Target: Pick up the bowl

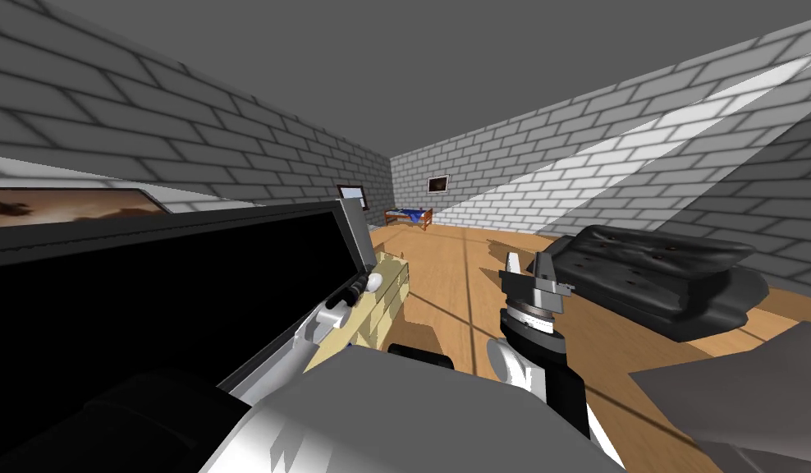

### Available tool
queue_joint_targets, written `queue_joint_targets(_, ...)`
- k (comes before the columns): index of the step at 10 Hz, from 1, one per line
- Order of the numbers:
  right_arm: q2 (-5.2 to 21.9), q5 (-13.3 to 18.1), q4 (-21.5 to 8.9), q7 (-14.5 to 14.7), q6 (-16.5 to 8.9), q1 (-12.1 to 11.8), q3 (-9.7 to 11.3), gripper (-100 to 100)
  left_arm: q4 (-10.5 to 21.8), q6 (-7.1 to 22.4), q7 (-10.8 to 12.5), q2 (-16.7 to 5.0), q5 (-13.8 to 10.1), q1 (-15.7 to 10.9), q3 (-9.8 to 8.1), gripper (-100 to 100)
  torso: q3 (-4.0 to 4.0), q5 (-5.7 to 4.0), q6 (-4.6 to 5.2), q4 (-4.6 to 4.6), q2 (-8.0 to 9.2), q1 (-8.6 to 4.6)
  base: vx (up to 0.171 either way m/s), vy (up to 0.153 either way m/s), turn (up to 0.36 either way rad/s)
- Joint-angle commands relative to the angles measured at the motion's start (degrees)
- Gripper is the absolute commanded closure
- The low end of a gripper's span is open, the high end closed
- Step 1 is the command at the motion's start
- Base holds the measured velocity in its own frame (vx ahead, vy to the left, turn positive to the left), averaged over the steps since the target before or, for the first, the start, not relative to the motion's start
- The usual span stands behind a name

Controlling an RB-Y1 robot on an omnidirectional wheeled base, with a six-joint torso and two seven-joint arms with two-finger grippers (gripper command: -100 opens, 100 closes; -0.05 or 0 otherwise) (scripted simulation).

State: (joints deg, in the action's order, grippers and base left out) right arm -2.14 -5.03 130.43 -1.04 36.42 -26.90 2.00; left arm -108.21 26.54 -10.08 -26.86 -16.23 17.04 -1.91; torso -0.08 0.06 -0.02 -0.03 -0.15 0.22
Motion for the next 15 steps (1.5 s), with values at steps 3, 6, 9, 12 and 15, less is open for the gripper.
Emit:
queue_joint_targets(3, 0.0, 0.0, 0.0, 0.0, 0.0, 0.0, 0.0, 0, 4.27, 5.51, 1.64, -0.85, -1.17, -1.0, 0.15, -100, -0.02, 0.01, 0.01, -0.01, -0.03, 0.04, 0.037, 0.068, -0.107)
queue_joint_targets(6, 0.0, 0.0, 0.0, 0.0, 0.0, 0.0, 0.0, 0, 6.74, 9.31, 2.76, -1.29, -1.96, -1.36, 0.22, -100, -0.03, 0.0, 0.0, -0.01, -0.05, -0.01, 0.043, 0.06, -0.079)
queue_joint_targets(9, 0.0, 0.0, 0.0, 0.0, 0.0, 0.0, 0.0, 0, 9.11, 12.47, 3.79, -1.54, -2.69, -1.62, 0.34, -100, -0.04, 0.01, -0.01, -0.02, -0.06, 0.03, 0.043, 0.066, -0.064)
queue_joint_targets(12, 0.0, 0.0, 0.0, 0.0, 0.0, 0.0, 0.0, 0, 12.31, 16.54, 5.04, -1.7, -3.64, -1.86, 0.64, -100, -0.04, 0.0, 0.0, -0.01, -0.07, 0.01, 0.046, 0.061, -0.107)
queue_joint_targets(15, 0.0, 0.0, 0.0, 0.0, 0.0, -0.01, 0.0, 0, 14.93, 19.59, 5.83, -1.7, -4.37, -1.78, 1.18, -100, -0.07, 0.0, -0.01, -0.03, -0.12, -0.03, 0.053, 0.048, -0.076)
